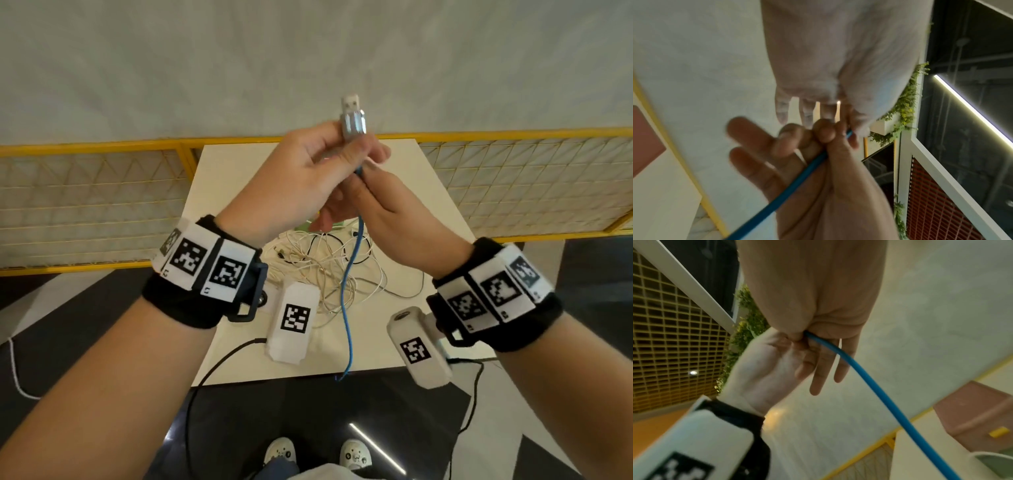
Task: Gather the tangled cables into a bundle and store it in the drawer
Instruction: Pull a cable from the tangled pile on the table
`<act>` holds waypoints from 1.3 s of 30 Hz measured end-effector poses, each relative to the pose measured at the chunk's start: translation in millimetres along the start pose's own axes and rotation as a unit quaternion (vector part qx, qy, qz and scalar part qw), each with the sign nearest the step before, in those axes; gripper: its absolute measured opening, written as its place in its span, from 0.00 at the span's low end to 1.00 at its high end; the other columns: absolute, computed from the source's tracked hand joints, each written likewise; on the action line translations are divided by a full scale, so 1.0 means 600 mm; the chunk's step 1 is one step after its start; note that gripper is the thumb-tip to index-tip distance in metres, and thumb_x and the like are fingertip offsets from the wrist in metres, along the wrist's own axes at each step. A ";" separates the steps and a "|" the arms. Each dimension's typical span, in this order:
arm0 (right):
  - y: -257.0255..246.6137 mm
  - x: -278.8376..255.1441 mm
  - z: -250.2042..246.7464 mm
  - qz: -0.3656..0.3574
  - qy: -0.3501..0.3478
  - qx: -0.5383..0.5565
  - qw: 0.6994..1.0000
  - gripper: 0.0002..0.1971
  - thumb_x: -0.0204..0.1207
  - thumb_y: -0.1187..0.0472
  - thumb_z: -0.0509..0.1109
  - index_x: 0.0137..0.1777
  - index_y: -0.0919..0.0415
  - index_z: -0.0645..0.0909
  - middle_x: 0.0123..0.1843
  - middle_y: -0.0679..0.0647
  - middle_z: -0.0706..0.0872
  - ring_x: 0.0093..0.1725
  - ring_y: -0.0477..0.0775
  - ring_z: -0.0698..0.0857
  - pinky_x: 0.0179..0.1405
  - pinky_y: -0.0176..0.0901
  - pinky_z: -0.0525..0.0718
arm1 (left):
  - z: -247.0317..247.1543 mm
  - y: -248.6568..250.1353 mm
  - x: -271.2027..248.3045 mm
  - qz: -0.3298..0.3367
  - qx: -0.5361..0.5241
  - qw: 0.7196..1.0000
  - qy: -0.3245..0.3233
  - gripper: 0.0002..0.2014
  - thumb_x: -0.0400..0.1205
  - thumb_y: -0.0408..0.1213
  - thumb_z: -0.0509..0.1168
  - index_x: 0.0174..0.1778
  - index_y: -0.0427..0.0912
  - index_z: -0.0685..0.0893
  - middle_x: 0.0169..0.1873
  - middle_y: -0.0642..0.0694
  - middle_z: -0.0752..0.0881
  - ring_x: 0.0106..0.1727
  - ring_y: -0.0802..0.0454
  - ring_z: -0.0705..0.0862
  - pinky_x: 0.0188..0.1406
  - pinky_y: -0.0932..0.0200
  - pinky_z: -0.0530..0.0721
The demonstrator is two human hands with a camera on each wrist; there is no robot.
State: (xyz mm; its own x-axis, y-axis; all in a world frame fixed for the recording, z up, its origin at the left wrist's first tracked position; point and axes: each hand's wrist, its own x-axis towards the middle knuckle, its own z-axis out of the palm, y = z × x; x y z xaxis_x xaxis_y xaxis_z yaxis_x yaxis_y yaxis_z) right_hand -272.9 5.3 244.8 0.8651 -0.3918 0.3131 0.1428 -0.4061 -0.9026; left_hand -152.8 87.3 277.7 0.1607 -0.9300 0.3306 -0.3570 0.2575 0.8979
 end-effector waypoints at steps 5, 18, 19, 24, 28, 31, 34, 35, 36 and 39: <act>0.105 -0.023 0.015 0.074 -0.078 -0.137 0.985 0.13 0.88 0.60 0.47 0.47 0.65 0.70 0.41 0.60 0.86 0.42 0.54 0.86 0.48 0.44 0.83 | -0.022 -0.003 0.026 0.046 -0.095 0.979 0.173 0.12 0.91 0.36 0.53 0.44 0.42 0.77 0.35 0.50 0.91 0.46 0.49 0.92 0.56 0.53 0.87; 0.376 -0.114 -0.129 0.357 0.034 -0.292 0.887 0.12 0.76 0.70 0.66 0.58 0.60 0.82 0.58 0.60 0.83 0.51 0.56 0.82 0.51 0.37 0.74 | 0.006 -0.082 0.054 -0.136 -0.070 0.980 0.124 0.11 0.88 0.40 0.60 0.51 0.41 0.87 0.18 0.55 0.64 0.18 0.57 0.61 0.19 0.64 0.62; 0.393 -0.120 -0.141 0.391 0.058 -0.313 0.864 0.12 0.76 0.69 0.65 0.58 0.60 0.82 0.60 0.62 0.81 0.50 0.56 0.81 0.52 0.39 0.75 | 0.015 -0.092 0.054 -0.157 -0.063 0.980 0.103 0.14 0.89 0.42 0.58 0.52 0.40 0.87 0.19 0.55 0.65 0.19 0.56 0.62 0.20 0.64 0.65; 0.432 -0.138 -0.153 0.547 0.013 -0.329 0.769 0.16 0.79 0.60 0.63 0.66 0.55 0.78 0.71 0.62 0.66 0.58 0.66 0.82 0.65 0.49 0.78 | 0.063 -0.158 0.060 -0.230 -0.011 0.972 0.045 0.11 0.87 0.43 0.61 0.51 0.44 0.88 0.27 0.48 0.72 0.20 0.58 0.64 0.21 0.63 0.66; 0.446 -0.120 -0.136 0.552 -0.001 -0.363 0.751 0.19 0.80 0.58 0.61 0.69 0.59 0.78 0.69 0.63 0.70 0.63 0.66 0.79 0.68 0.51 0.76 | 0.084 -0.188 0.066 -0.278 -0.025 0.959 0.057 0.15 0.86 0.49 0.63 0.61 0.43 0.83 0.26 0.56 0.69 0.19 0.63 0.66 0.20 0.68 0.70; 0.452 -0.107 -0.135 0.552 0.022 -0.348 0.758 0.18 0.77 0.61 0.62 0.65 0.68 0.78 0.67 0.66 0.78 0.64 0.65 0.79 0.66 0.51 0.78 | 0.091 -0.200 0.071 -0.290 -0.113 0.946 0.088 0.16 0.89 0.49 0.55 0.56 0.40 0.78 0.21 0.58 0.66 0.19 0.60 0.61 0.17 0.66 0.63; 0.459 -0.103 -0.138 0.551 0.063 -0.310 0.772 0.20 0.75 0.63 0.67 0.66 0.69 0.78 0.67 0.66 0.79 0.66 0.66 0.78 0.64 0.51 0.79 | 0.094 -0.212 0.072 -0.291 -0.116 0.944 0.101 0.14 0.90 0.48 0.53 0.45 0.44 0.76 0.20 0.57 0.64 0.18 0.60 0.60 0.16 0.66 0.61; 0.460 -0.102 -0.139 0.543 0.090 -0.292 0.782 0.19 0.75 0.66 0.67 0.66 0.69 0.78 0.67 0.66 0.80 0.66 0.65 0.79 0.63 0.48 0.79 | 0.094 -0.215 0.072 -0.289 -0.102 0.947 0.102 0.14 0.90 0.48 0.55 0.42 0.46 0.75 0.21 0.56 0.64 0.18 0.61 0.60 0.16 0.66 0.62; 0.460 -0.102 -0.138 0.534 0.127 -0.271 0.791 0.17 0.76 0.69 0.66 0.65 0.70 0.79 0.65 0.66 0.81 0.65 0.64 0.80 0.59 0.44 0.78 | 0.094 -0.218 0.071 -0.285 -0.082 0.950 0.101 0.13 0.89 0.47 0.57 0.41 0.46 0.75 0.21 0.56 0.65 0.17 0.61 0.61 0.16 0.66 0.63; 0.445 -0.096 -0.132 0.461 0.252 -0.192 0.829 0.16 0.76 0.74 0.66 0.63 0.67 0.81 0.60 0.63 0.85 0.55 0.62 0.85 0.54 0.41 0.80 | 0.091 -0.227 0.073 -0.275 -0.059 0.954 0.107 0.11 0.87 0.45 0.61 0.43 0.44 0.79 0.20 0.56 0.66 0.16 0.61 0.63 0.17 0.66 0.65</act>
State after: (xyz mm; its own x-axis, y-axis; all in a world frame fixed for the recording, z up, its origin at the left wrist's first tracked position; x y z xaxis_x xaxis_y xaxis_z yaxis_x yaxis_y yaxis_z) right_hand -322.3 -145.8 9.1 0.1965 -0.9377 -0.2866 -0.7148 0.0631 -0.6965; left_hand -147.3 -2.5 153.9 0.4821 -0.8616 -0.1589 -0.0608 -0.2138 0.9750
